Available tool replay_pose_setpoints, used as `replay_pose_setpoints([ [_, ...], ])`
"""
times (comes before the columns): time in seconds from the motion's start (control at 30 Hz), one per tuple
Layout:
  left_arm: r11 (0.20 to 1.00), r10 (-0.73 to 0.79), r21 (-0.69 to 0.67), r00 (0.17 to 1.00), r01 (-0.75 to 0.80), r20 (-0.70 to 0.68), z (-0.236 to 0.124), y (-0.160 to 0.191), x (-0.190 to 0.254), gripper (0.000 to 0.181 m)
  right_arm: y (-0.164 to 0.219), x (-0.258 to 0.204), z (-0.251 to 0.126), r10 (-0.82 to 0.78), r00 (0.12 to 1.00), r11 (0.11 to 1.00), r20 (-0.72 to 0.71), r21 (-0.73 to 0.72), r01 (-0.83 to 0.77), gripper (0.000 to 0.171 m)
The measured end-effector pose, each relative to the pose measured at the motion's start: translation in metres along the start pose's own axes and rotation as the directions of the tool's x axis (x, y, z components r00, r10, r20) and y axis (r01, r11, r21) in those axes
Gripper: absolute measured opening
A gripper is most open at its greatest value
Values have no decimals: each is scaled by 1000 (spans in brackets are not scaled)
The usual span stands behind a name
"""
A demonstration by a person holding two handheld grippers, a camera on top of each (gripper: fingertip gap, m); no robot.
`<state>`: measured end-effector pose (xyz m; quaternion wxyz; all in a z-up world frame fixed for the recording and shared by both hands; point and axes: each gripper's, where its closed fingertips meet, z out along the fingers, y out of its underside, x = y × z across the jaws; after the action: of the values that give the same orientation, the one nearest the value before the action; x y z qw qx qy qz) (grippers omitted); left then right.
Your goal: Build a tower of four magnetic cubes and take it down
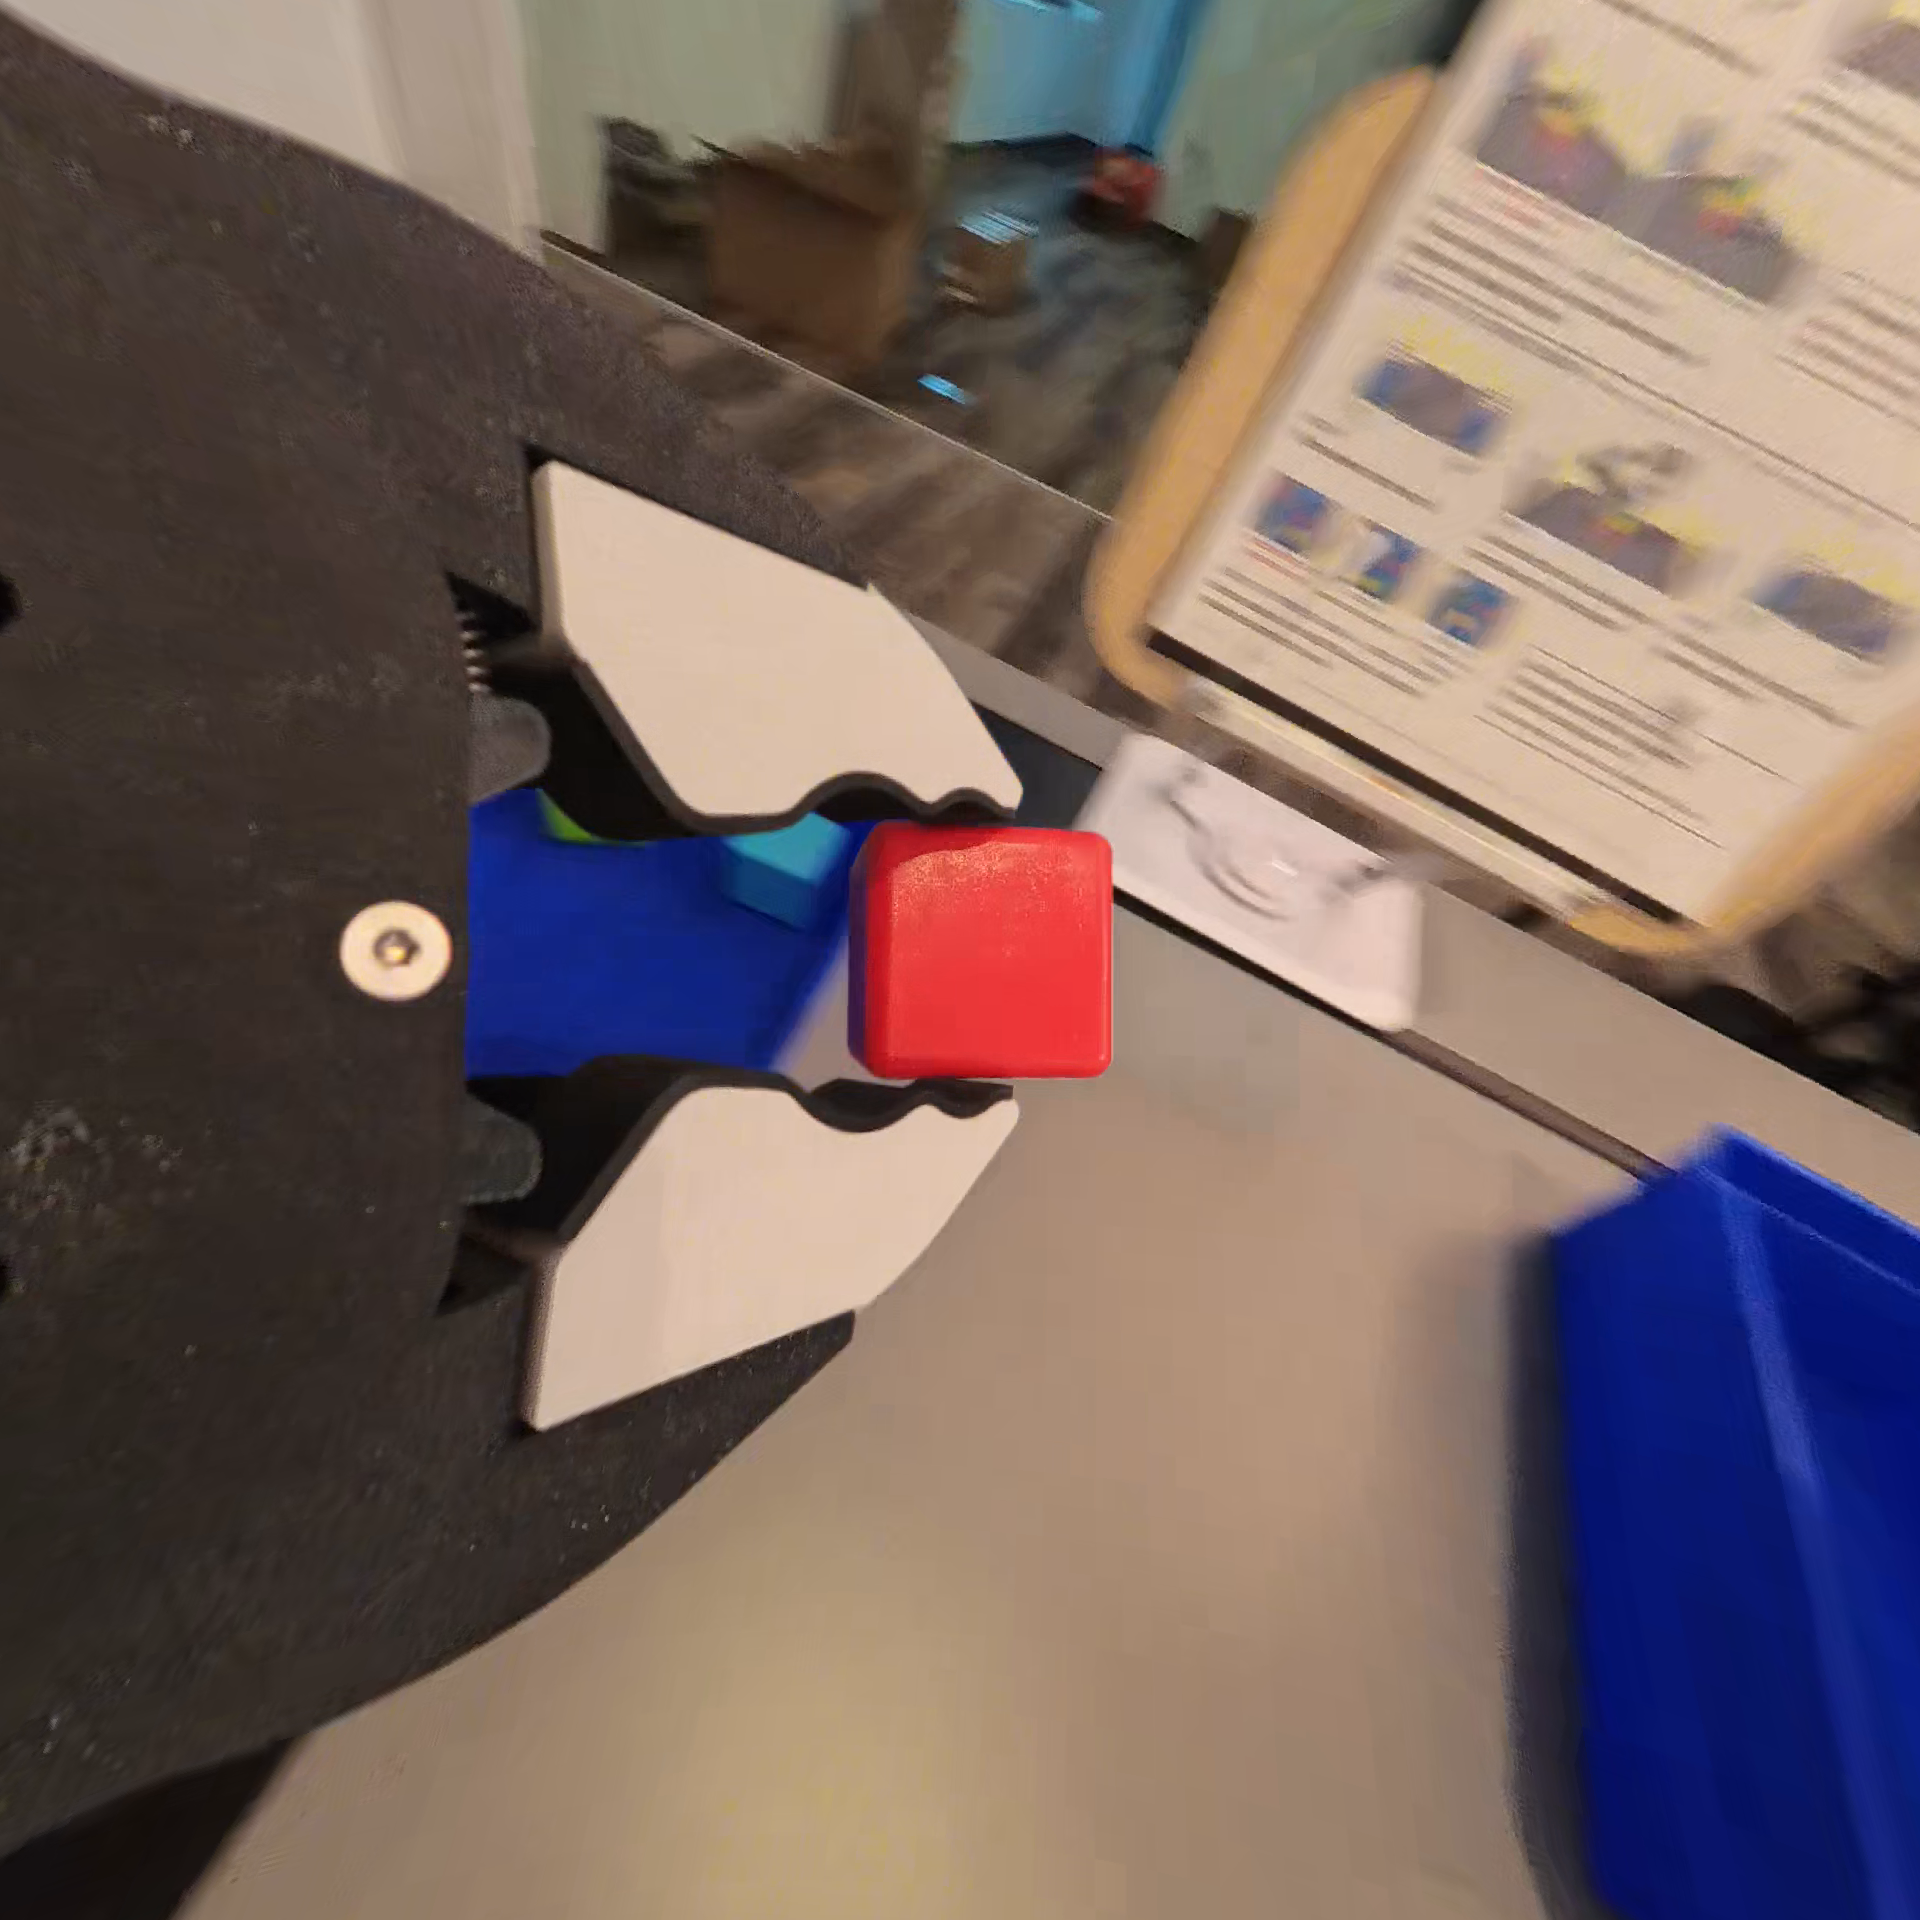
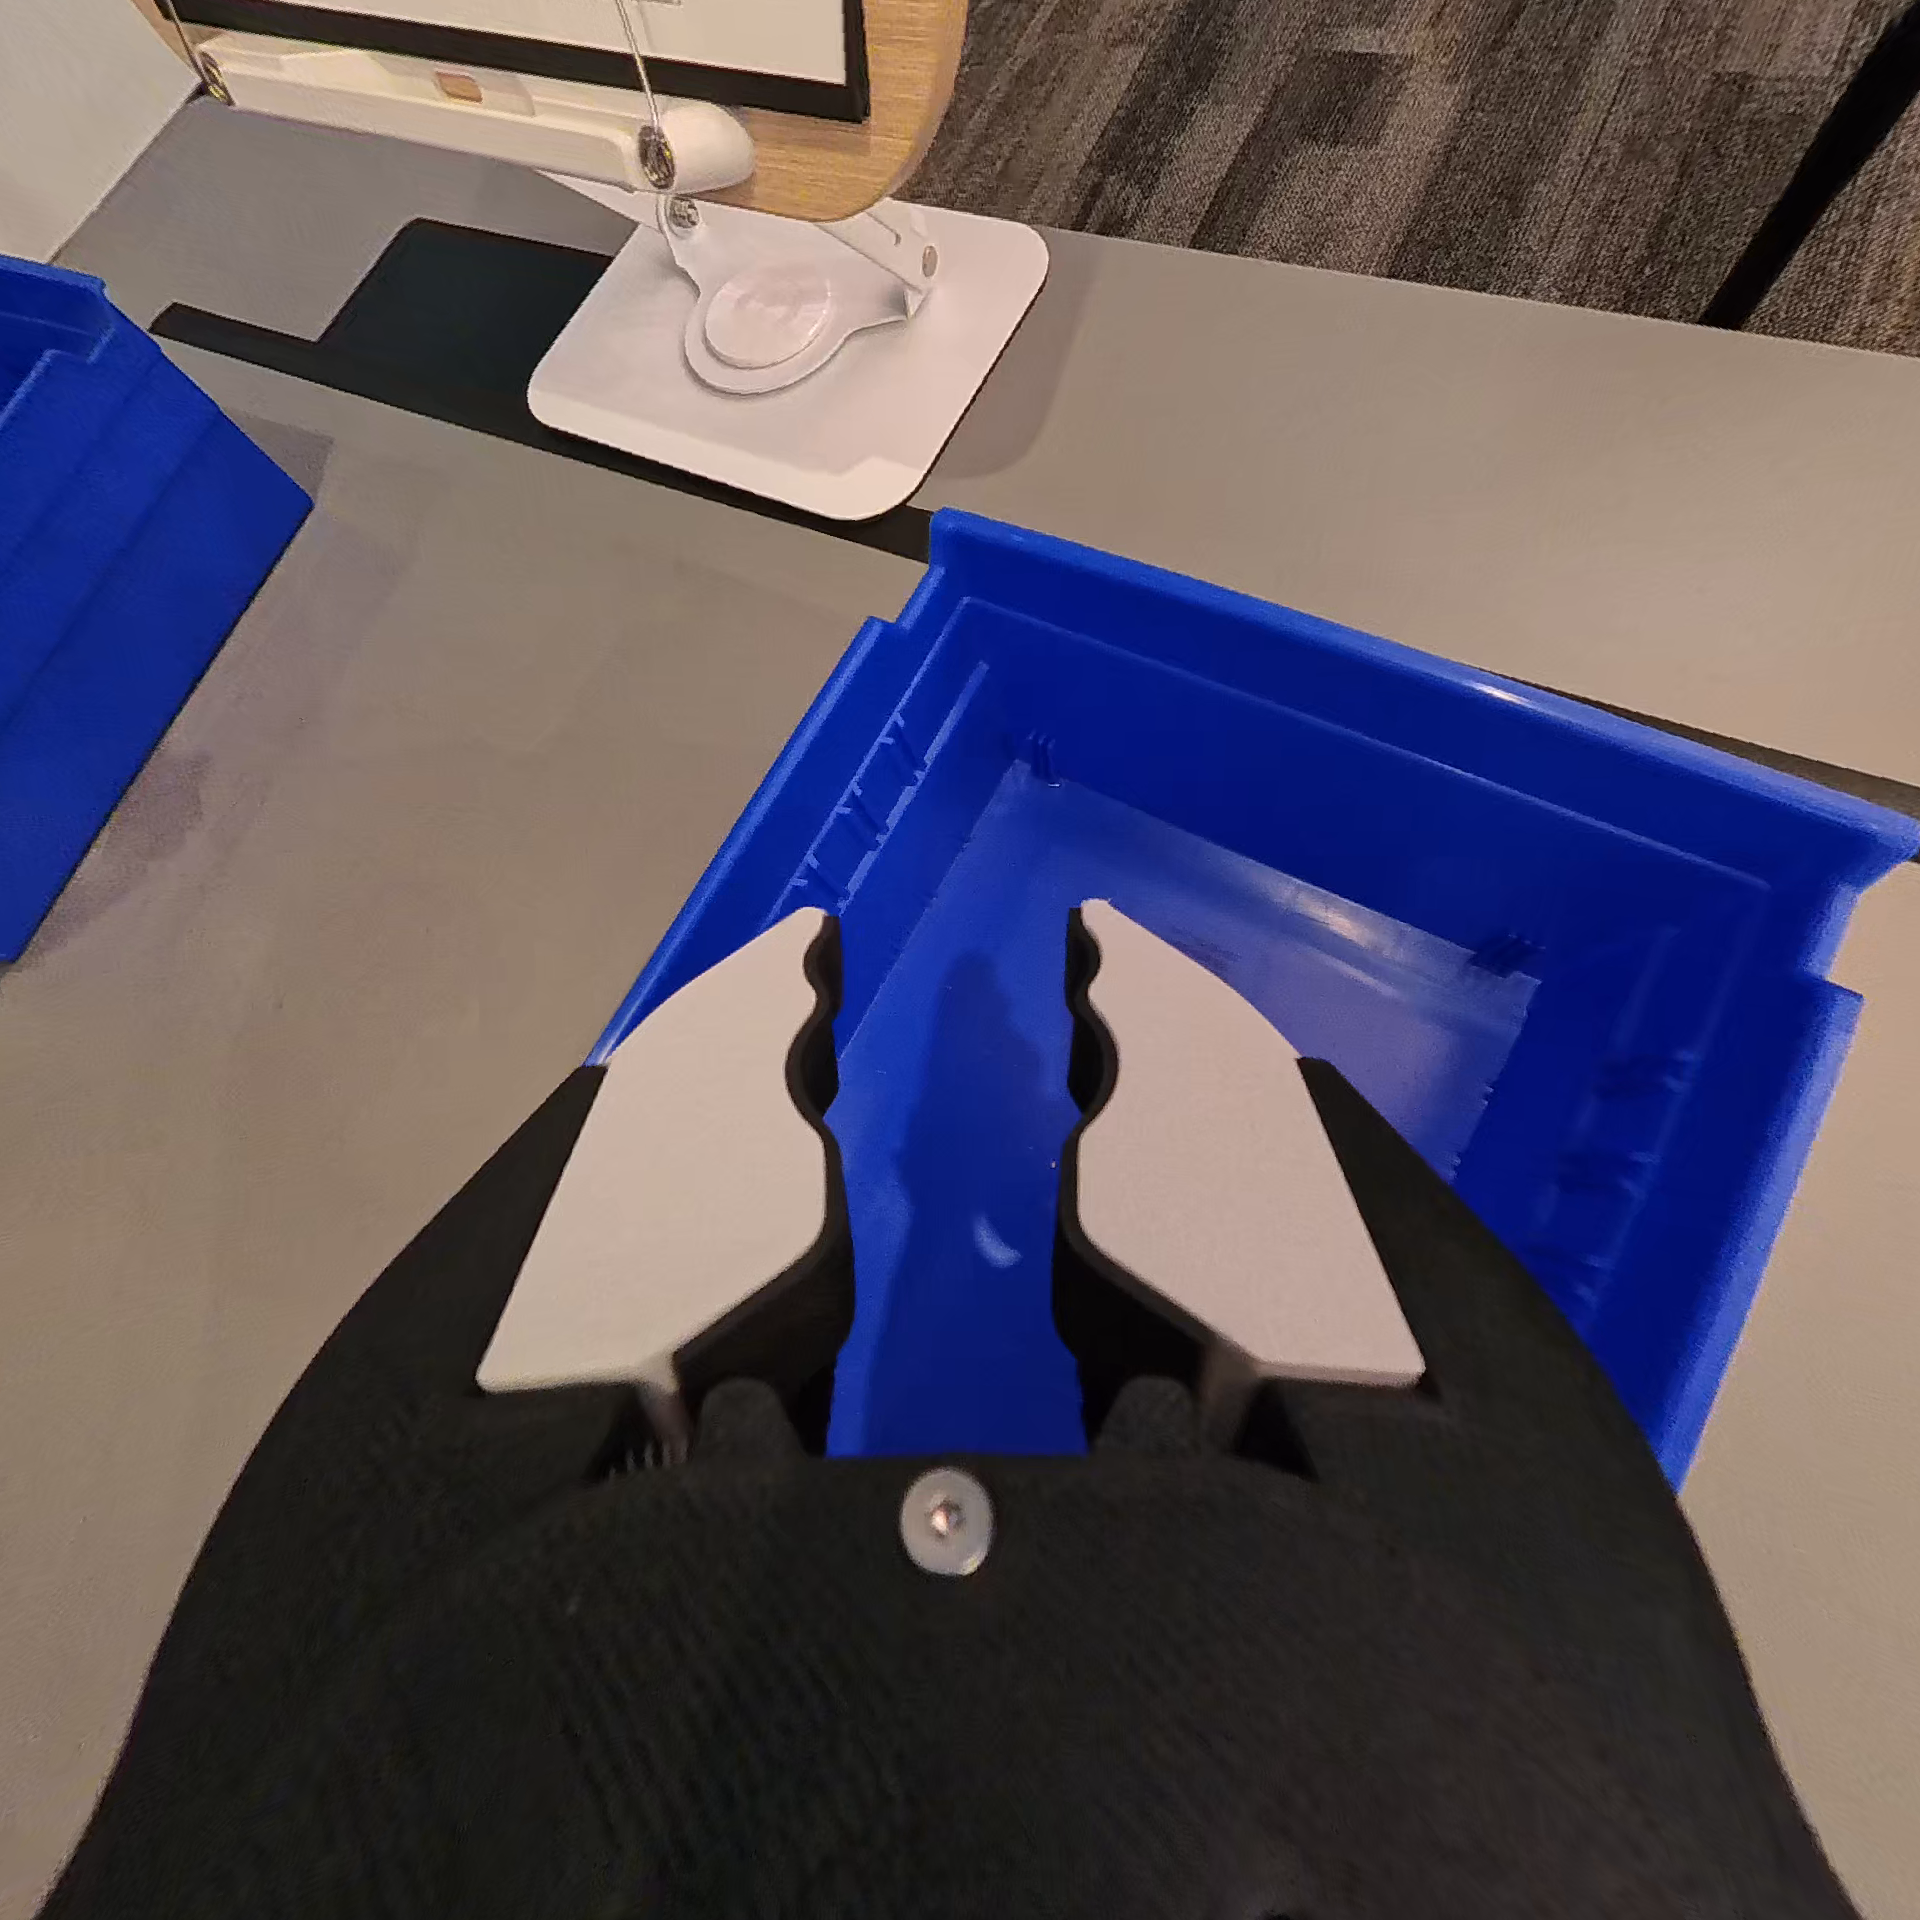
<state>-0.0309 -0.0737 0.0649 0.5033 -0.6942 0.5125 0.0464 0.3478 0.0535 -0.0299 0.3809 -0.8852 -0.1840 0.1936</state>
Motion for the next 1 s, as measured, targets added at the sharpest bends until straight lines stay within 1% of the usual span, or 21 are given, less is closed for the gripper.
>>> replay_pose_setpoints([
  [0.07, 996, -8, 93, 993, 18, -115, 33, -30, 34, 47, 0, -3, 0, -7, 1000, 1000, 4, -1, 7, 43],
  [0.13, 989, -49, 126, 976, 77, -214, 71, -45, 66, 47, -1, -6, -1, -15, 1000, 1000, 7, -1, 15, 43],
  [0.2, 984, -108, 105, 956, 142, -274, 107, -44, 91, 47, -2, -8, -2, -23, 1000, 1000, 10, 0, 23, 43],
  [0.27, 977, -174, 62, 926, 206, -334, 136, -36, 113, 47, -3, -10, -3, -30, 999, 1000, 10, 0, 30, 43],
  [0.33, 970, -216, 20, 895, 243, -391, 155, -26, 131, 46, -4, -11, -3, -35, 999, 999, 10, 0, 35, 43],
  [0.37, 969, -224, 9, 892, 247, -393, 162, -21, 135, 46, -4, -12, -3, -36, 999, 999, 13, -1, 36, 43],
  [0.47, 972, -227, -42, 884, 230, -408, 175, -7, 144, 47, -3, -13, -2, -39, 999, 999, 17, -8, 39, 43],
  [0.67, 981, -190, -112, 914, 160, -358, 187, 13, 143, 47, 2, -13, 4, -53, 999, 998, 9, -46, 53, 43],
  [0.93, 974, -215, -154, 900, 168, -379, 195, 23, 150, 47, 4, -13, 6, -54, 999, 997, 8, -58, 54, 43],
  [1.0, 967, -243, -166, 901, 195, -360, 196, 24, 149, 48, 2, -12, 6, -59, 998, 997, 0, -49, 59, 42],
])
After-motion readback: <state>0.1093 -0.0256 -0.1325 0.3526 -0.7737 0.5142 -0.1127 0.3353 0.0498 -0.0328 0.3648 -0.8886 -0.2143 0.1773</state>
